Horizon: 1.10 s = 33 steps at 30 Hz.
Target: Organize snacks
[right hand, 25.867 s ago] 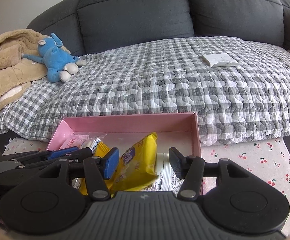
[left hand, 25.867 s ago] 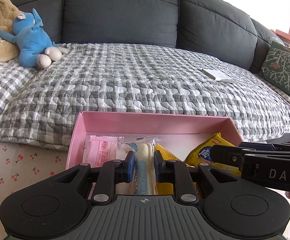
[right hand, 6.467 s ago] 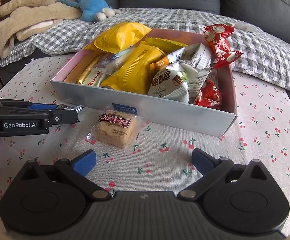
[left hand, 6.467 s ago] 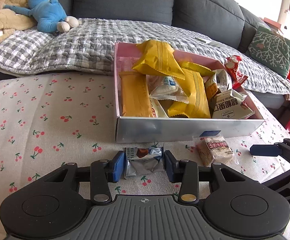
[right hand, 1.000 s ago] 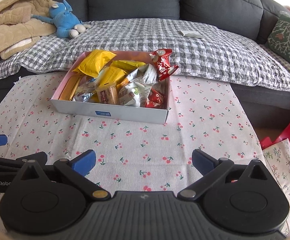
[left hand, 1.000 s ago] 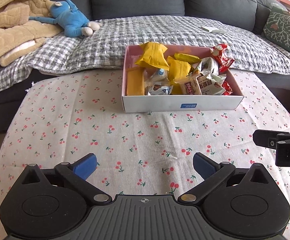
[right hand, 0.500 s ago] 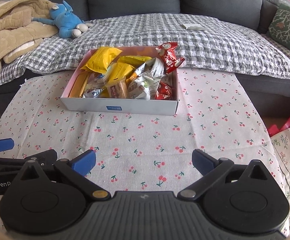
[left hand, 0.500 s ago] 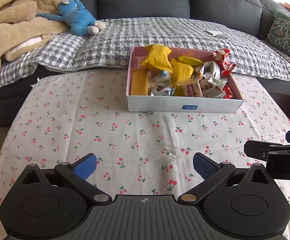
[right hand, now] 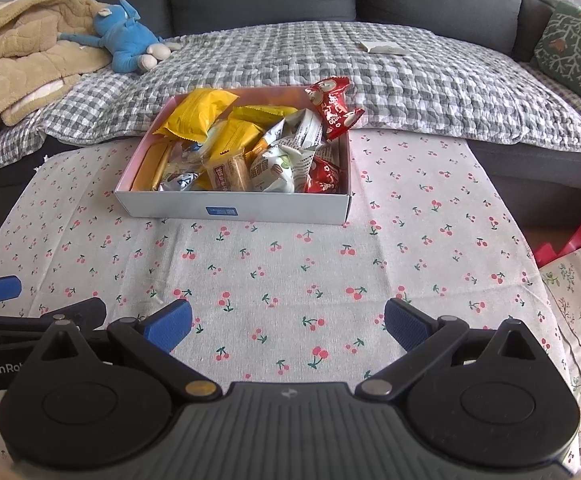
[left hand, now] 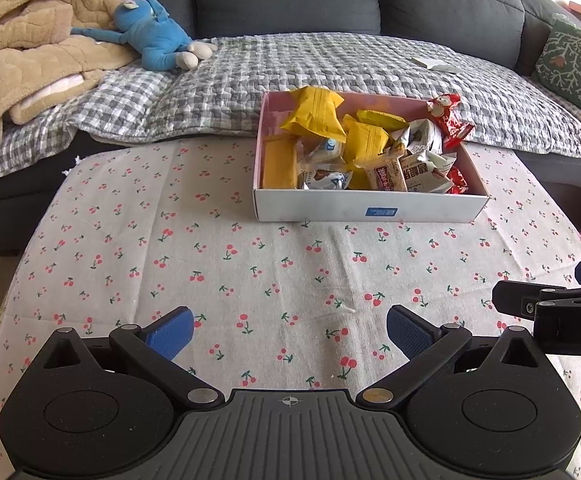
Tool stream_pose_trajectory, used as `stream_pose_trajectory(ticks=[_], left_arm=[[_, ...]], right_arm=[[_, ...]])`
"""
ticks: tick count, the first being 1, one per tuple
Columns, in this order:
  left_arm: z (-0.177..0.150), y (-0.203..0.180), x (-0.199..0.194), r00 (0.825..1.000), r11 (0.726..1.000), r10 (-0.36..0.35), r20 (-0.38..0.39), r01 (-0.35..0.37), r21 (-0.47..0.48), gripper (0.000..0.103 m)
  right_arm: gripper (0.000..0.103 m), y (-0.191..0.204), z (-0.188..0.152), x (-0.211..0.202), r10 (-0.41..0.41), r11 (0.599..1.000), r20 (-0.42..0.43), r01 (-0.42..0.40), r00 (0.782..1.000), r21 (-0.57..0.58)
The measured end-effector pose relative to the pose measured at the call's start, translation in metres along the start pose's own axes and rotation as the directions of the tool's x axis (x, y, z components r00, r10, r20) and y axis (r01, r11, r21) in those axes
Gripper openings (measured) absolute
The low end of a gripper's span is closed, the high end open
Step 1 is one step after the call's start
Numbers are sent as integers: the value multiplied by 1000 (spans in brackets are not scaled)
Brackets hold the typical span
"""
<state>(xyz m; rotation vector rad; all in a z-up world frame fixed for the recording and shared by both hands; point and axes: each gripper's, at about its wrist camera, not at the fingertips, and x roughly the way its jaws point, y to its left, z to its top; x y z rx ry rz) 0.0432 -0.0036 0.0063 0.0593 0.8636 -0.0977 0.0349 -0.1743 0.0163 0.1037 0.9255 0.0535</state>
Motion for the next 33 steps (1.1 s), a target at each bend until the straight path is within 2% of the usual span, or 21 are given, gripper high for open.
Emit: stream_pose_trajectory(ticks=[33], left_arm=[[-1,-1,1,1000,1000,0,-3,0,4,103]], right_arm=[[103,0,0,1,-4,1000,-6,4,1000,-5]])
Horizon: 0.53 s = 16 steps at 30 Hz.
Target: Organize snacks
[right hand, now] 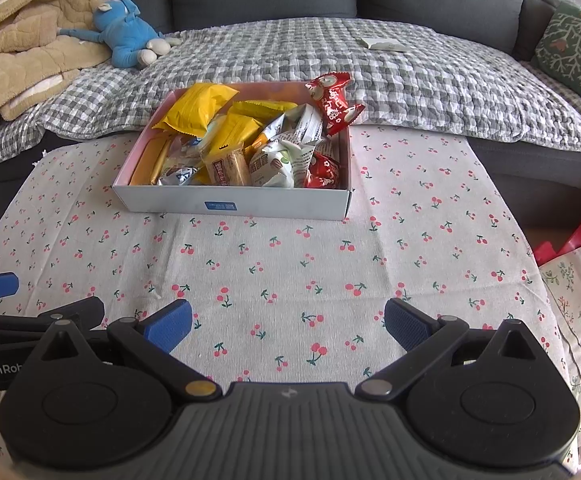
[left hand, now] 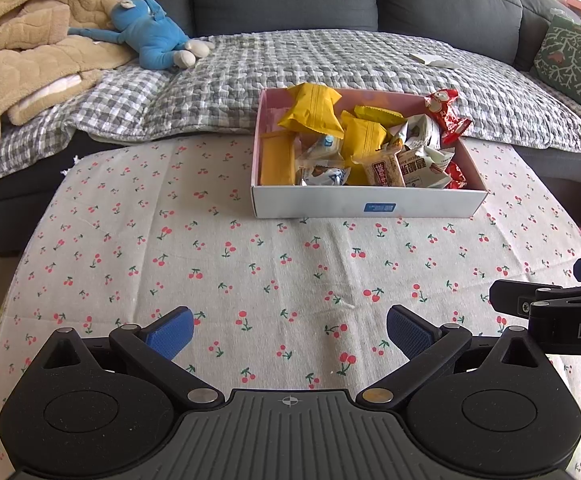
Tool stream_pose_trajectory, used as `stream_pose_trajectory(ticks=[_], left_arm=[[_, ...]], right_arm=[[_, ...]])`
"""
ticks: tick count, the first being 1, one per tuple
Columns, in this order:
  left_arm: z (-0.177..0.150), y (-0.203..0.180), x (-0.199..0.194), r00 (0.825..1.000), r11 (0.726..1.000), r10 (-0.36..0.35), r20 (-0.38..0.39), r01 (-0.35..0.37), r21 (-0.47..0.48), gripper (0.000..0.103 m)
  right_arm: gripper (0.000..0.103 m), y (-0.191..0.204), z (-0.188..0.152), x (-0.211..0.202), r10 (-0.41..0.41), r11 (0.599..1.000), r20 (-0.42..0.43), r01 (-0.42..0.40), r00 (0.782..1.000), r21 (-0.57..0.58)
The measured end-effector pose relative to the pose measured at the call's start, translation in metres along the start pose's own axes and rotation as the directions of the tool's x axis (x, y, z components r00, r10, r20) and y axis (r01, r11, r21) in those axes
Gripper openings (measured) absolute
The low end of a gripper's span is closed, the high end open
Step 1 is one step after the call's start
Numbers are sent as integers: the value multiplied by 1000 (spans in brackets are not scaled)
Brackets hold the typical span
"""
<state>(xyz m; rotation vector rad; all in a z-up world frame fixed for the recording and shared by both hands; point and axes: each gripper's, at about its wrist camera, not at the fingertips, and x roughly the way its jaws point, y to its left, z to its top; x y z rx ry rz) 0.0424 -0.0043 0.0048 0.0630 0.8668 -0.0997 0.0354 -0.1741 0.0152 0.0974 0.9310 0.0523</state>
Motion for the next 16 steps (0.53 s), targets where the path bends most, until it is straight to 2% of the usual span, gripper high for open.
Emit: stream_pose_trajectory(ticks=[16], left_arm=[[-5,-2,2,1000,1000,2,-3,-2,11,103]], right_arm=[[103,-1,-2,1,-5,1000,-1,5,1000,-3]])
